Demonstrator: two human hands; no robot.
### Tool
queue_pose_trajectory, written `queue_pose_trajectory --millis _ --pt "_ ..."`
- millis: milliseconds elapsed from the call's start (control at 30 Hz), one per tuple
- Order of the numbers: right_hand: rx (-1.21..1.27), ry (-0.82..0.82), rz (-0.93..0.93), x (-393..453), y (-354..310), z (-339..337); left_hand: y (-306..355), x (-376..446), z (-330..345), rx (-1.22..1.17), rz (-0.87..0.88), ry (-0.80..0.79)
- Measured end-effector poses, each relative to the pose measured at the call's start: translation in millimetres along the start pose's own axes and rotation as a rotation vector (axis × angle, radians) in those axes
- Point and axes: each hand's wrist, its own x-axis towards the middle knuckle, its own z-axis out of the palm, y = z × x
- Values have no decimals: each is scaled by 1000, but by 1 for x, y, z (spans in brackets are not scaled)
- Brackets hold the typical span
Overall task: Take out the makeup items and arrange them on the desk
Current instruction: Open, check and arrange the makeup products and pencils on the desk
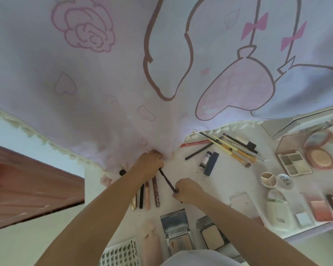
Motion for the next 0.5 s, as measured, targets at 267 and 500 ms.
queue_pose_trajectory --millis 267,500 --pt "100 -71 37 16 -4 13 -13 14 11 -29 58 -52" --pt "87 216 39 11 23 -25 -17 12 18 13 89 -1"
